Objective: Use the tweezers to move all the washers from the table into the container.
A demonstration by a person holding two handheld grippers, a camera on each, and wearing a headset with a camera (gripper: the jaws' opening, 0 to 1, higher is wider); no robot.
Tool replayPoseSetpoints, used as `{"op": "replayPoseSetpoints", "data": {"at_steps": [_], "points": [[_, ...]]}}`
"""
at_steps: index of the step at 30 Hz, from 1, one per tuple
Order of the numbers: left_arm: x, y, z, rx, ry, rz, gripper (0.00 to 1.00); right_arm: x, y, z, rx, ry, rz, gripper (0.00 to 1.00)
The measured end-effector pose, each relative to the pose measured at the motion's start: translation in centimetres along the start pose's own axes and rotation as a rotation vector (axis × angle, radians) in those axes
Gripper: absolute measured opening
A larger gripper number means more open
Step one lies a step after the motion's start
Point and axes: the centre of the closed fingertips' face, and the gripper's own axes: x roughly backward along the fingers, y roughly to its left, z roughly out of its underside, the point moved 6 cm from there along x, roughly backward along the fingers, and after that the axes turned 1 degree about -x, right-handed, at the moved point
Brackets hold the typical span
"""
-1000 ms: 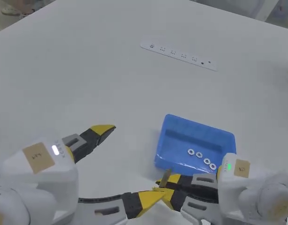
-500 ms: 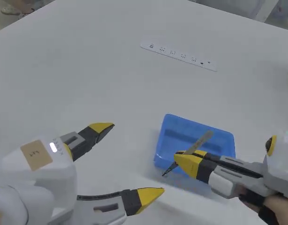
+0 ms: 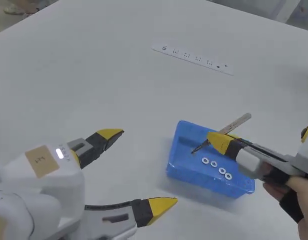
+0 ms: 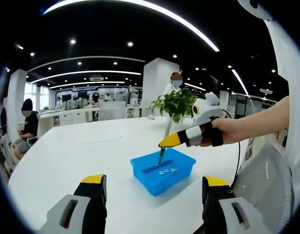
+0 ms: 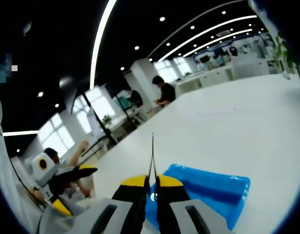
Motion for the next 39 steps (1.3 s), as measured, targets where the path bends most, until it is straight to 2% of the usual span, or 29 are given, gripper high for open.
{"op": "replayPoseSetpoints", "data": {"at_steps": [2,5,8,10,13,17,21,22,24,25,26,30,34,38,39], "points": [[0.0,0.0,0.0,0.000,-0.001,-0.001,0.81,-0.3,-0.9,0.3,0.010,0.024,0.049,0.03],[0.0,0.0,0.0,-0.001,0.002,0.001,0.81,-0.7,-1.6,0.7,0.008,0.041,0.079,0.03],[-0.1,0.0,0.0,0.000,0.004,0.002,0.81,-1.1,-2.1,1.2,0.027,0.067,0.096,0.03],[-0.1,0.0,0.1,0.002,0.004,0.005,0.81,-1.4,-2.3,1.6,0.061,0.099,0.106,0.03],[-0.1,-0.1,0.1,0.002,0.007,0.008,0.81,-1.7,-2.4,2.0,0.100,0.121,0.110,0.03],[-0.1,-0.1,0.1,0.002,0.008,0.008,0.81,-2.3,-2.3,2.4,0.184,0.153,0.101,0.03],[-0.1,-0.1,0.2,0.004,0.010,0.009,0.81,-2.7,-2.3,3.0,0.300,0.217,0.103,0.03],[-0.1,0.0,0.2,0.008,0.006,0.010,0.81,-2.8,-2.2,3.2,0.336,0.229,0.096,0.03],[0.0,0.0,-0.3,0.025,-0.030,0.009,0.82,-2.9,-2.1,3.4,0.389,0.251,0.082,0.03],[0.1,0.1,-0.4,0.032,-0.038,0.007,0.82,-3.0,-1.9,3.3,0.428,0.237,0.070,0.03],[0.1,0.1,-0.5,0.043,-0.045,0.006,0.82,-2.9,-2.0,3.5,0.431,0.255,0.070,0.03],[0.2,0.1,-0.7,0.067,-0.060,0.016,0.80,-2.8,-1.6,3.5,0.451,0.257,0.052,0.04],[0.4,0.1,-1.1,0.091,-0.068,0.038,0.80,-2.1,-0.7,2.6,0.499,0.221,0.029,0.04],[0.9,0.7,-1.9,0.174,-0.123,0.060,0.79,-0.9,0.8,1.8,0.551,0.199,-0.001,0.04],[1.2,1.3,-1.6,0.183,-0.122,0.065,0.79,-0.5,1.1,1.7,0.562,0.197,-0.007,0.04]]}}
